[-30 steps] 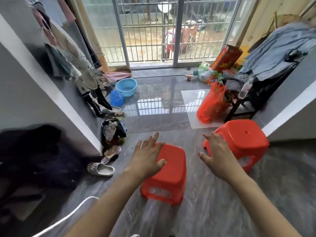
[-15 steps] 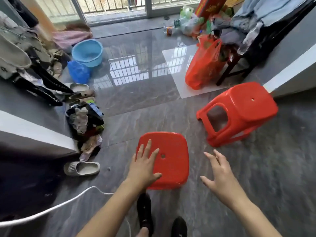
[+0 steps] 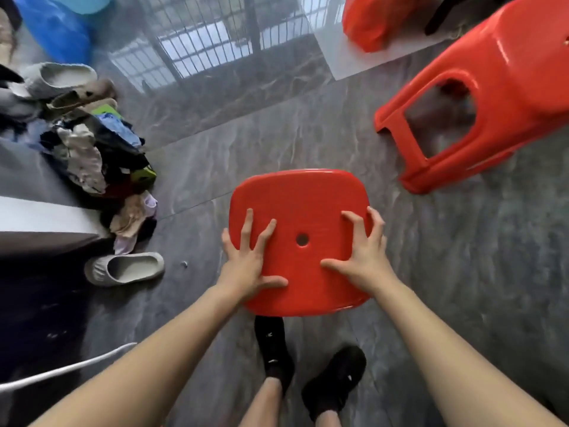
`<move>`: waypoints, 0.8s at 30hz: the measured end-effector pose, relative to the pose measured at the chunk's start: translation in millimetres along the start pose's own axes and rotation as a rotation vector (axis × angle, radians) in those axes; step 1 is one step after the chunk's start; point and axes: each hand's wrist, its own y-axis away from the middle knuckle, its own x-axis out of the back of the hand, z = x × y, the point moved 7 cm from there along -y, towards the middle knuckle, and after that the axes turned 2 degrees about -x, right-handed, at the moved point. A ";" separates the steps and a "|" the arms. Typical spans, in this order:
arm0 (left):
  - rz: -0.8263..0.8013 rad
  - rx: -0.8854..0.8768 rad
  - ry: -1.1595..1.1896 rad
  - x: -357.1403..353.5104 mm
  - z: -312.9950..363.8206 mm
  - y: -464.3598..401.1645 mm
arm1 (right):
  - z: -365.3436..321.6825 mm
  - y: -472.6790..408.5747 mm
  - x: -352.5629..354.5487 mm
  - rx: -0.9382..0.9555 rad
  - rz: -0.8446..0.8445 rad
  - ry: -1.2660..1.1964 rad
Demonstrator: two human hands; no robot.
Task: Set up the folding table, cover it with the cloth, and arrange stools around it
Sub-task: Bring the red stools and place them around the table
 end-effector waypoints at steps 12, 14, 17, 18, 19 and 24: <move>0.043 -0.029 0.091 6.5 -0.9 2.2 | -0.9 5.9 3.3 0.004 0.031 -0.043; 0.060 -0.030 0.096 6.5 -0.9 1.9 | 1.5 5.0 1.4 -0.001 0.028 -0.051; 0.072 -0.029 0.108 6.5 -2.1 2.5 | 4.9 3.4 -1.3 -0.065 -0.016 -0.056; 0.090 -0.033 0.131 6.7 -3.2 3.4 | 5.1 3.6 -2.0 -0.086 -0.028 -0.057; 0.117 -0.040 0.159 7.9 -3.3 4.3 | 4.4 3.8 -1.1 -0.095 -0.031 -0.052; 0.256 -0.042 0.245 10.5 -3.8 13.1 | 2.7 3.1 2.3 -0.094 -0.025 -0.023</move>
